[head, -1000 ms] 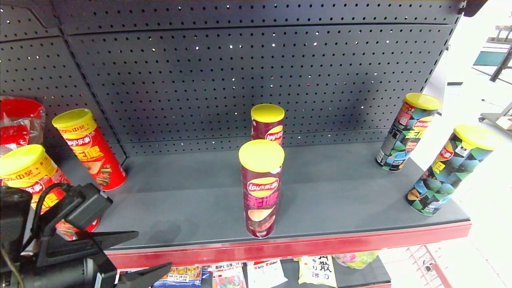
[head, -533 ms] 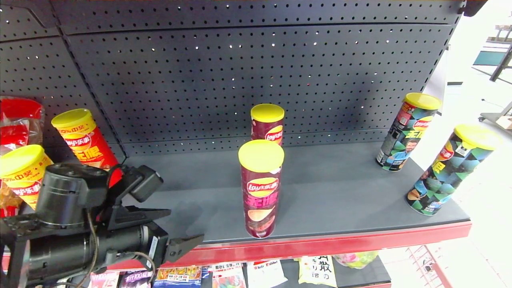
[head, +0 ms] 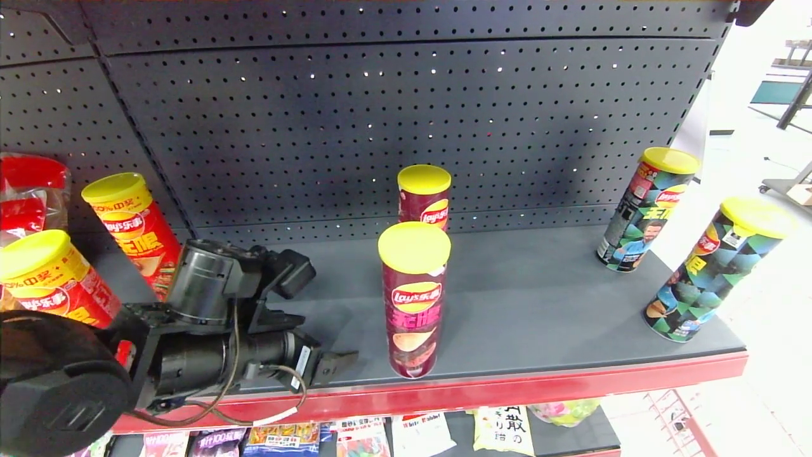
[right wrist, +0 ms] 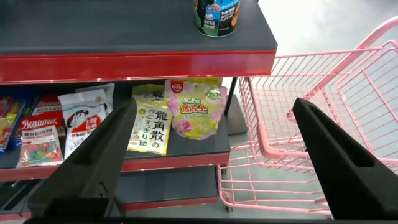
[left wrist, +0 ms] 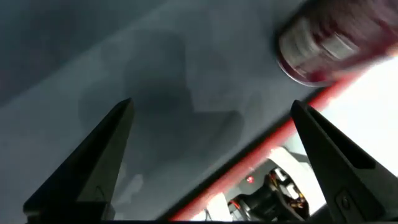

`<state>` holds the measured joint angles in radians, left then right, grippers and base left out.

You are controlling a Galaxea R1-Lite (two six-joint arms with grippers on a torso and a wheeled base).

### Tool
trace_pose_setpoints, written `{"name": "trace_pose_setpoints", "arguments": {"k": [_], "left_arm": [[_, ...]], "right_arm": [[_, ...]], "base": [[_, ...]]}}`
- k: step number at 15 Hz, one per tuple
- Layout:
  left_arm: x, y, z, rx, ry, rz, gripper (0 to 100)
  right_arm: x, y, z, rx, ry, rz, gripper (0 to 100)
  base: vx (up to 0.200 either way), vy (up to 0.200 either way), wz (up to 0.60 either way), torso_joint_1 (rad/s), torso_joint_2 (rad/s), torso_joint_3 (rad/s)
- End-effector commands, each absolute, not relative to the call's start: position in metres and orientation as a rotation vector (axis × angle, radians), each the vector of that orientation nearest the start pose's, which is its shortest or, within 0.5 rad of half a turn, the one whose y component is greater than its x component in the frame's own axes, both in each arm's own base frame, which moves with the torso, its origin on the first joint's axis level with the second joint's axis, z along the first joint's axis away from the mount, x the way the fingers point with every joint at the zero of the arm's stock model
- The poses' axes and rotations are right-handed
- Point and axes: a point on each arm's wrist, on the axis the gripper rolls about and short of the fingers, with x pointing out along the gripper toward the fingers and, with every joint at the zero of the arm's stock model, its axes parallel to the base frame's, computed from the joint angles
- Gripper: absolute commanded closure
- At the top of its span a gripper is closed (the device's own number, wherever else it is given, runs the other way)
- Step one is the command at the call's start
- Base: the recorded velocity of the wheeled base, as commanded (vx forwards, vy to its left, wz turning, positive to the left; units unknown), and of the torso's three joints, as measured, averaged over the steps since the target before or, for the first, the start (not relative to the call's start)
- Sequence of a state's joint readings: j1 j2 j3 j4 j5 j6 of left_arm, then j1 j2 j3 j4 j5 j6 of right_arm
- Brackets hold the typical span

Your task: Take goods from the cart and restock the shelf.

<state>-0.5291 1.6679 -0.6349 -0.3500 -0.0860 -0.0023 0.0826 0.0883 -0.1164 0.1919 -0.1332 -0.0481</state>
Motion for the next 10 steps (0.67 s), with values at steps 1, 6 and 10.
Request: {"name": "trace_pose_setpoints", "arguments": {"k": [1, 6, 10], "left_arm": [[0.236, -0.141, 0.118, 0.157, 0.690, -0.583, 0], [0.243, -0.151, 0.116, 0.167, 0.688, -0.593, 0], [0.248, -0.159, 0.117, 0.169, 0.676, -0.599, 0]], "right_arm": [[-0.024, -0.005, 0.090, -0.066, 0.170, -0.048, 0], [-0.024, -0.005, 0.090, -0.065, 0.170, -0.050, 0], [-0.024, -0.005, 0.090, -0.065, 0.170, -0.048, 0]], "base": [[0.000, 0.000, 0.00, 0.000, 0.00, 0.000], [0.000, 0.000, 0.00, 0.000, 0.00, 0.000], [0.000, 0.000, 0.00, 0.000, 0.00, 0.000]]}}
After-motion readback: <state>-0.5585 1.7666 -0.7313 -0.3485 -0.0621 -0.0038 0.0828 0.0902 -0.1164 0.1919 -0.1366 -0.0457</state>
